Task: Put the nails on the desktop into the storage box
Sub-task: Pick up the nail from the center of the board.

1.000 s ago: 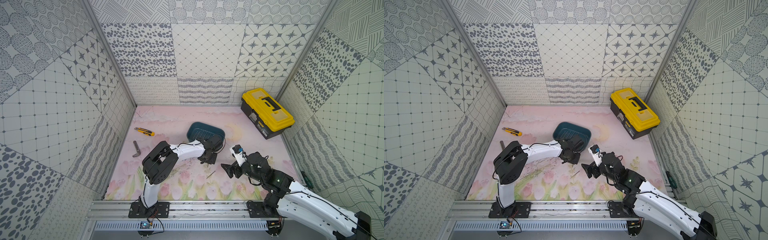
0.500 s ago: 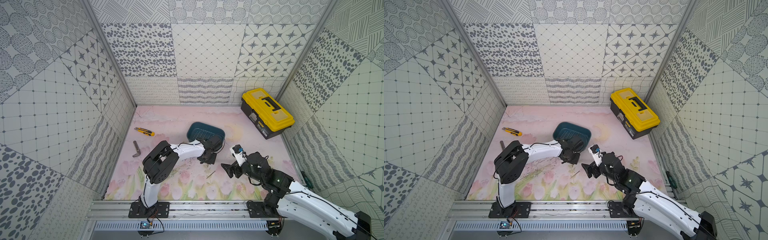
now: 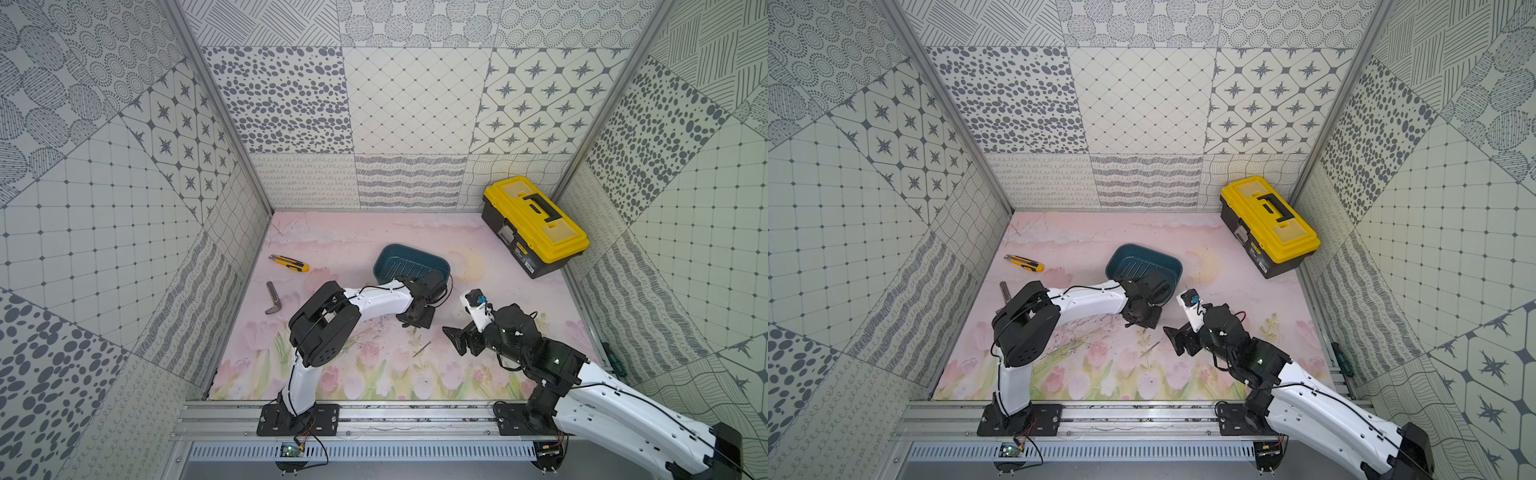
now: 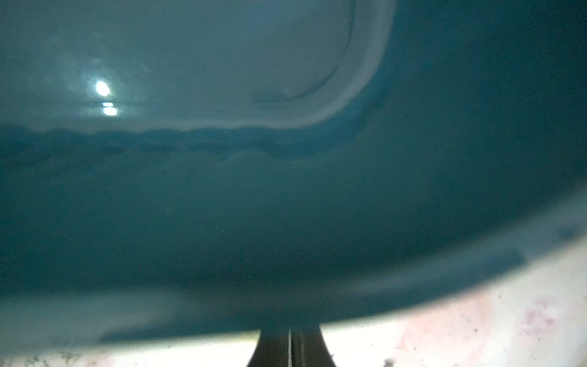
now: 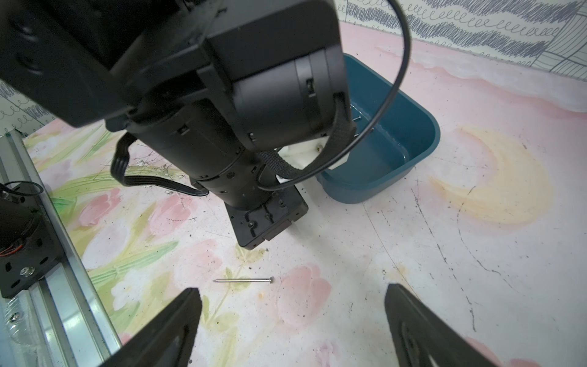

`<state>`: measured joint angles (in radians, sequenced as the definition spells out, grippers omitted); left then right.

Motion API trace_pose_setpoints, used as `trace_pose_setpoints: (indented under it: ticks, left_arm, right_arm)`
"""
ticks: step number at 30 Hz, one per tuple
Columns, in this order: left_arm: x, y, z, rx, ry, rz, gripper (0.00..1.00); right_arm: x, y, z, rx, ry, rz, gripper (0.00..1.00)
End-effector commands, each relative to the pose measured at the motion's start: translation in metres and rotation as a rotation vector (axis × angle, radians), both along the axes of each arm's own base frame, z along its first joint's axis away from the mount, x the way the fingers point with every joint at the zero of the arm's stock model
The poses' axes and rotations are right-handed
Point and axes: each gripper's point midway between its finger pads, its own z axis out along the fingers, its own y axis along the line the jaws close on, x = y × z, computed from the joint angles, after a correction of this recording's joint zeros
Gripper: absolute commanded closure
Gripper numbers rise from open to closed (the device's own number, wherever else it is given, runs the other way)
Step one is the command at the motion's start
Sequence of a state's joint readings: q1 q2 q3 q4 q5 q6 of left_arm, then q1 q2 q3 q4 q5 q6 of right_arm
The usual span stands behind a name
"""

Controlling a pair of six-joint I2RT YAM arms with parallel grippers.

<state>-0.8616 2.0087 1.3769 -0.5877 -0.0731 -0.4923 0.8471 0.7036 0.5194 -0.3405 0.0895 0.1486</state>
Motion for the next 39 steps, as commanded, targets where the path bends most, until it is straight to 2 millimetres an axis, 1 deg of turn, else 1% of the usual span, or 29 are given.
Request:
trace_pose_setpoints:
  ticks: [1,5,9,16,21,25,28,30,36,39]
  left_arm:
    - [-0.013,0.007,-0.010,0.041,0.053,-0.027,1.00]
    - [-0.014,0.008,-0.010,0.042,0.051,-0.029,1.00]
    - [-0.013,0.010,-0.005,0.046,0.037,-0.034,1.00]
    - [-0.008,0.020,0.015,0.042,0.001,-0.034,1.00]
    - [-0.009,0.026,0.035,0.047,-0.028,-0.057,1.00]
    - [-0.008,0.033,0.053,0.045,-0.057,-0.062,1.00]
    - [-0.004,0.036,0.071,0.036,-0.082,-0.072,1.00]
    - [0.003,0.039,0.086,0.032,-0.097,-0.076,1.00]
    - [0.032,0.040,0.130,0.017,-0.168,-0.101,1.00]
    - [0.050,0.040,0.147,0.008,-0.194,-0.109,1.00]
  right_arm:
    - [0.003,0.002,0.008,0.020,-0.042,-0.002,0.04]
    - [0.003,0.002,0.008,0.020,-0.043,0.001,0.04]
    - [0.003,0.003,0.011,0.022,-0.053,0.005,0.04]
    - [0.005,0.002,0.012,0.019,-0.062,0.001,0.04]
    - [0.005,0.003,0.014,0.022,-0.069,0.004,0.04]
    - [0.006,0.005,0.012,0.018,-0.068,0.009,0.03]
    - [0.005,0.007,0.009,0.020,-0.056,0.016,0.03]
    - [0.005,0.007,0.007,0.023,-0.049,0.017,0.03]
    - [0.004,0.004,0.002,0.024,-0.041,0.003,0.03]
    - [0.003,0.002,-0.002,0.024,-0.031,-0.005,0.03]
